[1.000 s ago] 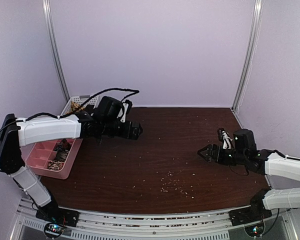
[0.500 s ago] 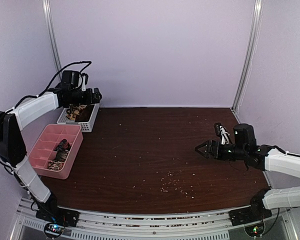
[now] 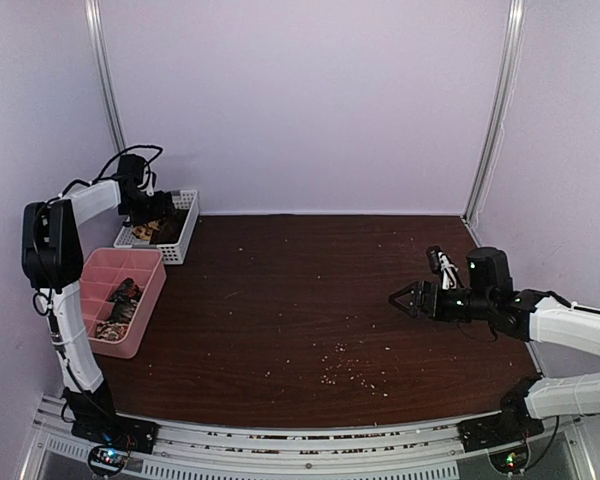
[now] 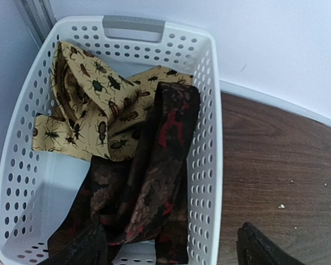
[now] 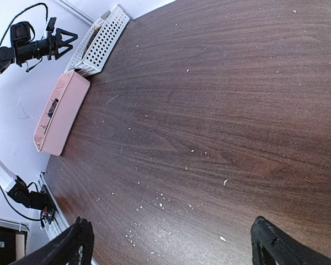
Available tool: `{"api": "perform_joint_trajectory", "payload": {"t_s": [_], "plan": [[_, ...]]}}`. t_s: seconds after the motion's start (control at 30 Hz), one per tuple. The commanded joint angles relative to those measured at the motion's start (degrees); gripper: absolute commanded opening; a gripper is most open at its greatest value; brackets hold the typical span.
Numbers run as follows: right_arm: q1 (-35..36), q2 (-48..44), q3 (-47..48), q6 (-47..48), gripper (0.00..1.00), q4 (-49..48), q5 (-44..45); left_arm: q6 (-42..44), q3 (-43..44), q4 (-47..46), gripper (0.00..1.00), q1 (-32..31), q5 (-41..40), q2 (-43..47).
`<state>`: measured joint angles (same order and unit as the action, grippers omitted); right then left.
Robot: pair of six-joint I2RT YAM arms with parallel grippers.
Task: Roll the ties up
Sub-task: Pick up the tie from the storage box.
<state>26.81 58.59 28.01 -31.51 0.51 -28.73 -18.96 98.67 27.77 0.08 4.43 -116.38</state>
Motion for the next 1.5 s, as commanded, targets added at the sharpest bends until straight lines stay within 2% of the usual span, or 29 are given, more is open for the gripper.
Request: {"api": "perform_joint_trajectory", "payload": {"t_s": [0.0,0.17,0.4,0.6,0.7,0.77,0.83,0.93,1.0,1.1,1.27,1.47], "plan": [[-0.44,1.14,-0.08,-0.24,1.00,-0.94,-1.62,2.18,5.65,2.60,0.81,0.52,2.39,-4.73],[-0.46,2.03,0.29,-0.57,1.00,-1.07,-2.20,2.52,10.58,5.16,0.75,0.71,1.12,-9.96],[-0.53,2.44,0.41,-0.40,0.99,-0.51,-1.76,1.93,12.77,4.17,0.48,0.70,5.65,-13.27],[-0.53,3.18,0.38,-0.86,1.00,-0.98,-2.03,2.17,13.77,4.31,0.32,0.71,7.70,-15.28],[-0.61,3.13,0.47,-0.77,1.00,-0.71,-2.03,1.89,13.98,4.28,0.31,0.71,7.80,-16.28],[-0.57,2.98,0.61,-0.63,1.00,-0.41,-1.99,1.89,14.88,5.34,0.39,0.67,6.91,-17.19],[-0.62,2.79,0.62,-0.45,1.00,0.02,-1.86,2.23,15.63,6.10,0.41,0.71,6.17,-18.25],[-0.70,2.67,0.62,-0.49,1.00,0.19,-1.77,2.28,17.41,7.53,0.33,0.69,6.04,-19.28],[-0.70,2.60,0.76,-0.56,1.00,0.36,-1.82,2.58,17.84,7.86,0.23,0.71,6.34,-19.20],[-0.74,1.99,0.83,-0.73,1.00,0.49,-1.86,2.97,16.26,6.90,0.01,0.58,7.17,-16.34],[-0.73,0.68,0.34,-1.22,1.00,0.49,-2.29,3.31,11.91,3.53,0.00,0.63,5.93,-5.77],[-0.76,-1.11,-0.01,-2.09,0.99,-0.06,-2.94,4.52,12.47,0.75,0.00,-1.88,11.42,6.56]]}}
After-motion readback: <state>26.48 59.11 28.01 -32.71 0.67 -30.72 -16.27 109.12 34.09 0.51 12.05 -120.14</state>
